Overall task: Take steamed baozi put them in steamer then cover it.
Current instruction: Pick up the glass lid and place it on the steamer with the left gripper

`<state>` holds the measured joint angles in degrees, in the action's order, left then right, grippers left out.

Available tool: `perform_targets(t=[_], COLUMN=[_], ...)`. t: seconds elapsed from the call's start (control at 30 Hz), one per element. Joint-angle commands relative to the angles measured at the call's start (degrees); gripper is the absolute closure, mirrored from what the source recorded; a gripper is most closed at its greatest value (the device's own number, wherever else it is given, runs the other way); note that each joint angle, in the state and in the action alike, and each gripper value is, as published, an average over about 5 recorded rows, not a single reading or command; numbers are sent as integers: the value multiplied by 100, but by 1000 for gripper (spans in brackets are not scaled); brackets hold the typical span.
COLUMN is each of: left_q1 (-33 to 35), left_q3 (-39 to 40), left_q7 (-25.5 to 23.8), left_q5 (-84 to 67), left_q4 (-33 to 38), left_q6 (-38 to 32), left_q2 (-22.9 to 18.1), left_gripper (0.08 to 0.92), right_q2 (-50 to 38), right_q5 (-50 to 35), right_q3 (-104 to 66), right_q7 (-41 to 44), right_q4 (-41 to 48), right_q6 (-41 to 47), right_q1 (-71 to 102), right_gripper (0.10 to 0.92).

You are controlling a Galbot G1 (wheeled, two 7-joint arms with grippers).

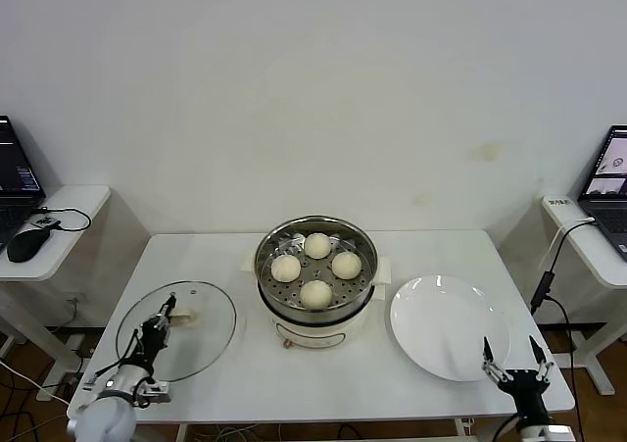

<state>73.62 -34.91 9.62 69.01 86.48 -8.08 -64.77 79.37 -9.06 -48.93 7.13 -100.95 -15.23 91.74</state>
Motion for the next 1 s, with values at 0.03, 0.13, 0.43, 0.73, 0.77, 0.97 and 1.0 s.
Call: perform_targets(t=[0.03,0.13,0.43,0.73,0.77,0.97,1.0], left_q1=[797,909,652,-350,-486,-1495,-1665], left_q3=[-871,-1091,-427,1484,1693,2638,2751], left_q7=[-495,-734,-1023,-1313,-1345,-1684,-1755], left_q5=[-771,-1152,-2037,-2064,-2016,-1372,-1277], left_q4=[1686,2074,2971,3314,3286,2898,2832], left_q6=[530,844,1658,2529,2611,2942,2998], left_q2=[477,669,1226,1273,1269,1012,948], left_gripper=[854,854,854,854,854,854,854], right_q2=[-6,-7,18,177,209,408,434], right_q5=[88,195,411,841,936,1392,1462], right_q3=[143,200,486,543,548,590,600], right_q7=[17,34,64,29,17,-53,-65], right_q4=[-47,-51,-82,-123,-125,-110,-102], right_q6=[-7,-25,-26,-91,-107,-132,-123], right_q1=[10,25,89,120,120,120,119], right_gripper=[203,203,203,203,202,203,203])
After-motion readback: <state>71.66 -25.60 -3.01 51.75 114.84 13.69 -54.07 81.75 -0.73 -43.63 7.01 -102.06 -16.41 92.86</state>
